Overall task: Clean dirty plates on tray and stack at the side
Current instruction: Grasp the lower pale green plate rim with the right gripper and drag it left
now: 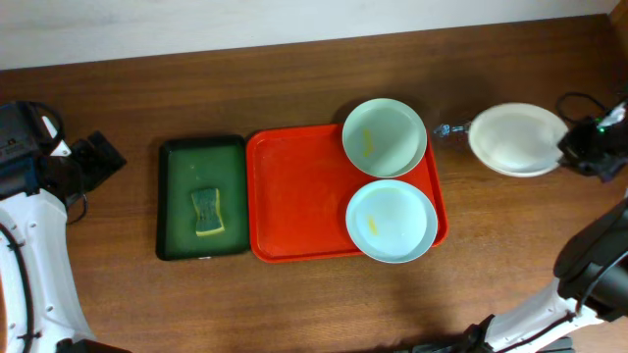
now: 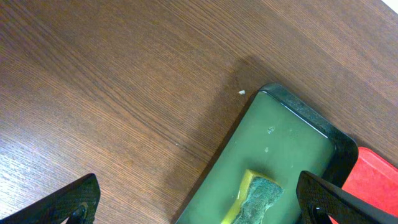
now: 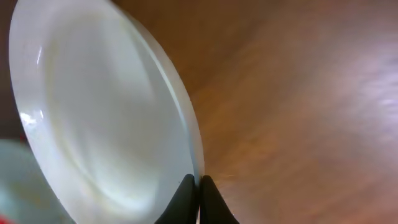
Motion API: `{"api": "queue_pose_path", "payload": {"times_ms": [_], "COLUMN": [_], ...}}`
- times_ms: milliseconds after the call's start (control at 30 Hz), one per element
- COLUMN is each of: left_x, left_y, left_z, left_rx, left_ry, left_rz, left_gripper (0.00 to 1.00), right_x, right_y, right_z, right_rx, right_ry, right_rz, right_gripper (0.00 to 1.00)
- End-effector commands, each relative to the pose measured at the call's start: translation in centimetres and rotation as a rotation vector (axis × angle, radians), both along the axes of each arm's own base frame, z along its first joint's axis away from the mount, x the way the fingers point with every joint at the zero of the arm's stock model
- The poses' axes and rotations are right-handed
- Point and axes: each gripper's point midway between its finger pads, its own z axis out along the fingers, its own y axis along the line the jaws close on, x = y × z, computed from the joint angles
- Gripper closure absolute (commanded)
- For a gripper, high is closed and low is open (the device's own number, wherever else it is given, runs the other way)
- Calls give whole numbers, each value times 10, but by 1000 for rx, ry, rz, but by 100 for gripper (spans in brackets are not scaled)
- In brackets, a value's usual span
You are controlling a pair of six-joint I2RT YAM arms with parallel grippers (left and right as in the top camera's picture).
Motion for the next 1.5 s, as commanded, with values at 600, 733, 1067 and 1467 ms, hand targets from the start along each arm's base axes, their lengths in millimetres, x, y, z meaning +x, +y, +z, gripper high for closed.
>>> {"api": "queue_pose_path", "payload": {"times_ms": [600, 733, 1067, 1467], "left_x": [0, 0, 0, 0], "left_y": [1, 1, 1, 1], "left_z": [3, 3, 3, 3], "left_rx": [-8, -8, -8, -8], "left_ry": [-11, -11, -11, -11], "left_rz": [11, 11, 11, 11], "left_gripper": [1, 1, 1, 1], "right_x": [2, -13, -59, -61], "right_y": [66, 90, 209, 231], "right_z": [-59, -2, -39, -103], "right_rx": [-5, 48, 140, 170], "right_ry": [111, 198, 451, 369], "right_rz": [209, 304, 714, 713], "right_gripper": [59, 58, 54, 70]}}
